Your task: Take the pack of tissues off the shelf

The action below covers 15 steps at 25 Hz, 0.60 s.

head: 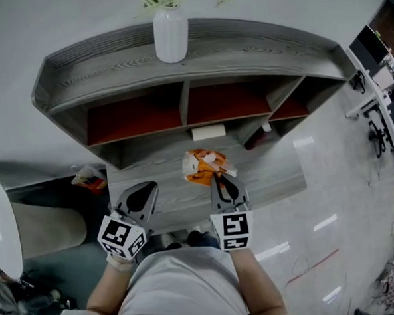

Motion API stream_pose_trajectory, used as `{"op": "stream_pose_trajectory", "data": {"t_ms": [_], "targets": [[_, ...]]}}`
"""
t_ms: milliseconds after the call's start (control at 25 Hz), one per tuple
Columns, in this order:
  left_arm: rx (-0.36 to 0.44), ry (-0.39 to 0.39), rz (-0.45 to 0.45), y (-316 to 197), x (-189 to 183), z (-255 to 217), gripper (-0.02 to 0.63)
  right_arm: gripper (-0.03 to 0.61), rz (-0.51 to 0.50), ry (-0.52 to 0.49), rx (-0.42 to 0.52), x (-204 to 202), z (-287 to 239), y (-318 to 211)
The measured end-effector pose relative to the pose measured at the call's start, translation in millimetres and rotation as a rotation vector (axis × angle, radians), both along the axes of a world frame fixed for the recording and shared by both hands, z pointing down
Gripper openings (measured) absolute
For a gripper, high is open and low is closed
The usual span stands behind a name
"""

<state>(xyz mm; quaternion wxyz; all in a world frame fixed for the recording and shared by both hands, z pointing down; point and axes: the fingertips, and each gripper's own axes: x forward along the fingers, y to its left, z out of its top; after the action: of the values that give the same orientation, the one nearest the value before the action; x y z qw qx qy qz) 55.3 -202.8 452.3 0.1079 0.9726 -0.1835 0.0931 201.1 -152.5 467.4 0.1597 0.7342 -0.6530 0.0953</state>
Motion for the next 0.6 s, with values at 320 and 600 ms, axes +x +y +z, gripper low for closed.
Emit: {"op": "stream_pose_trajectory", "data": {"t_ms": [320,600], "targets": [[-0.001,0.000,-0.104,-12.5,-30.4,0.6,0.017,0.032,-0.144,-0.022,0.020,-47.8,5.3,-28.3],[0.002,-0.012,-0.151,-18.3,-44.0,-0.3,0.018,0.032,-0.202,-0.032,0.033,-64.7,7.2,-40.9]]}}
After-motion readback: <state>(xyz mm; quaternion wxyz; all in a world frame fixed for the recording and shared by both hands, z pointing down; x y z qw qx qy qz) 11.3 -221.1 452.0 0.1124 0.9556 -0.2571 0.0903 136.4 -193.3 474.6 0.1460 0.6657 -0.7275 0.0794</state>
